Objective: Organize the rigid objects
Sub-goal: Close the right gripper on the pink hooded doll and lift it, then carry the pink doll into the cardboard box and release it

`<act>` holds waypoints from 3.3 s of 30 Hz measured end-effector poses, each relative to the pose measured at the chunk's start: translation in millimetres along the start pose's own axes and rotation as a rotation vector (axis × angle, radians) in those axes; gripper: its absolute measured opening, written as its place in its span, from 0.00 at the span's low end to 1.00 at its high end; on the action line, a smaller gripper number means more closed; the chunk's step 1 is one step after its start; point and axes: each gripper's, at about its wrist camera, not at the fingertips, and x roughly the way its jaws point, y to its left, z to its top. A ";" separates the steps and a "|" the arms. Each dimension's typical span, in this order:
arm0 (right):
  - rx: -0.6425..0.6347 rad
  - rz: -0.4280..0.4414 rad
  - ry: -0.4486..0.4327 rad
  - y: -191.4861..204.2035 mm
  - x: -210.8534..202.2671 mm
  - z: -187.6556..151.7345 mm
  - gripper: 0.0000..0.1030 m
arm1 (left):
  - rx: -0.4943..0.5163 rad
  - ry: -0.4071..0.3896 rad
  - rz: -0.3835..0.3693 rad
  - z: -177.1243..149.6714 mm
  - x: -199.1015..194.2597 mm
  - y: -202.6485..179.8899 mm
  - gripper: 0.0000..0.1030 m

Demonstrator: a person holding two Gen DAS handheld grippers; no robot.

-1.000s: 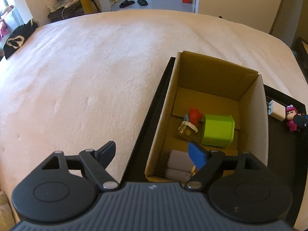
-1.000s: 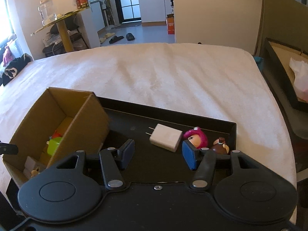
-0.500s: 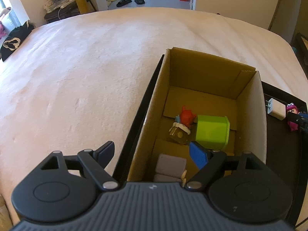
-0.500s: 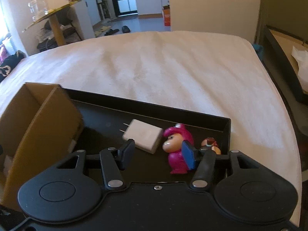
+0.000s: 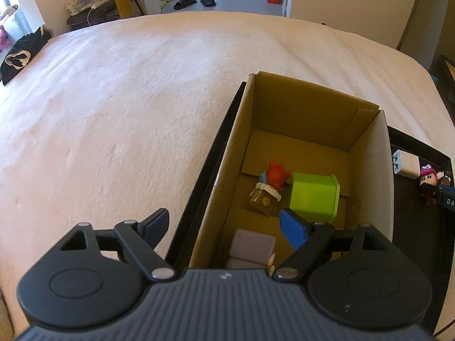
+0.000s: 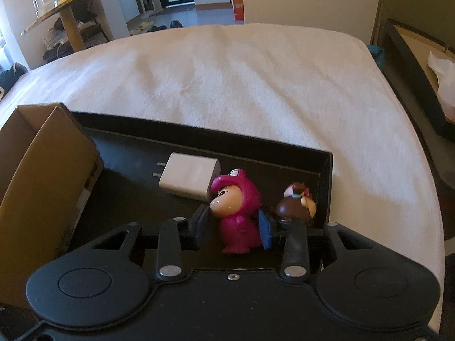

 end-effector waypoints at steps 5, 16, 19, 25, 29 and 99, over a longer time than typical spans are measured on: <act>0.013 0.026 0.053 1.2 -5.2 -5.7 0.35 | -0.009 0.006 -0.004 -0.3 -0.8 4.5 0.81; 0.017 0.088 0.155 15.3 -11.2 -13.6 0.52 | -0.005 0.008 -0.009 -3.9 -6.6 7.3 0.81; -0.008 0.093 0.127 18.6 -13.3 -12.6 0.59 | -0.006 0.011 -0.008 -4.0 -5.2 6.5 0.81; -0.007 0.117 0.111 13.9 -7.1 -7.9 0.59 | 0.002 0.022 -0.004 -3.5 -0.6 2.4 0.81; 0.028 0.133 0.126 2.4 1.6 -6.6 0.59 | 0.004 0.027 -0.005 -2.2 2.0 0.5 0.81; -0.103 0.319 -0.225 152.0 -75.7 41.3 0.42 | -0.013 0.025 -0.149 -11.4 6.0 37.2 0.22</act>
